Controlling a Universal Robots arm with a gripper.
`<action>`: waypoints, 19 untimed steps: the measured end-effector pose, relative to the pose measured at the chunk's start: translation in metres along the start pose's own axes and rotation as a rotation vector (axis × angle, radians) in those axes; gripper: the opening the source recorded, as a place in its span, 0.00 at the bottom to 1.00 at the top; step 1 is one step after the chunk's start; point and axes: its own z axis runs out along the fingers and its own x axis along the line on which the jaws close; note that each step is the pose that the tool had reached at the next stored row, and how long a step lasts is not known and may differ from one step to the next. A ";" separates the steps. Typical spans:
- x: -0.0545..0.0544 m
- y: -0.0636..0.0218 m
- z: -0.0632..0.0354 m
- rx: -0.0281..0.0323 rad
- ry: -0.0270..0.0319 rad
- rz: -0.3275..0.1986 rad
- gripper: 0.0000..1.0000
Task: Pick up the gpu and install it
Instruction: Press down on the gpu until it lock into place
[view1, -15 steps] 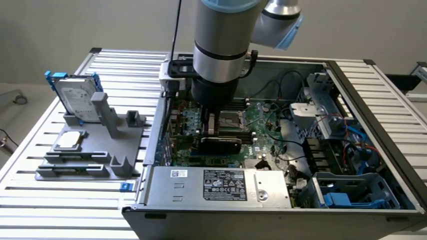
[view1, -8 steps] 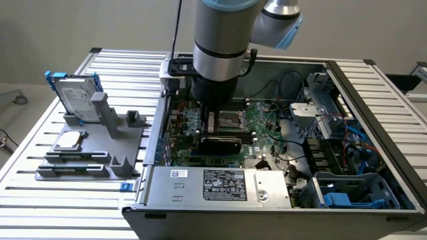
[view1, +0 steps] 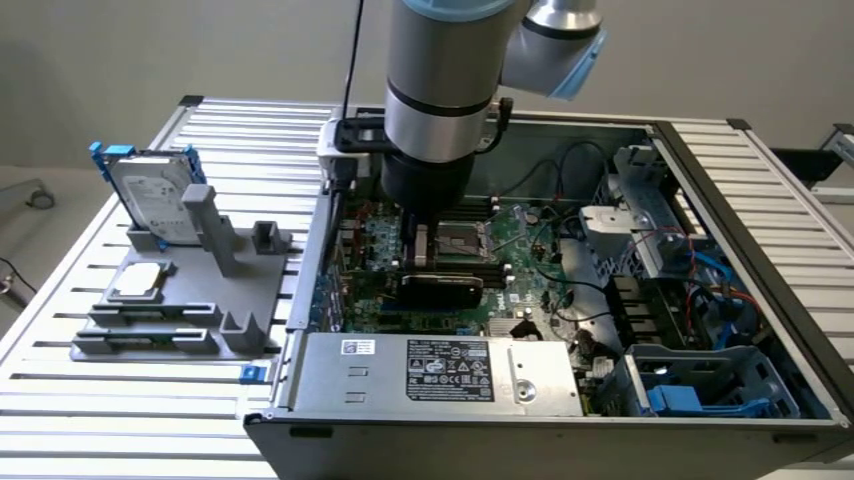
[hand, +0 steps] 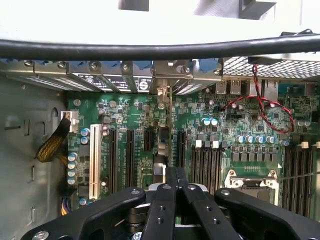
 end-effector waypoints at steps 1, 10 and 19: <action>0.000 0.0001 0.0002 -0.0001 0.0019 0.000 0.11; 0.000 0.0003 0.0035 -0.0003 0.0119 0.001 0.11; 0.001 0.0005 0.0073 -0.0007 0.0218 0.001 0.11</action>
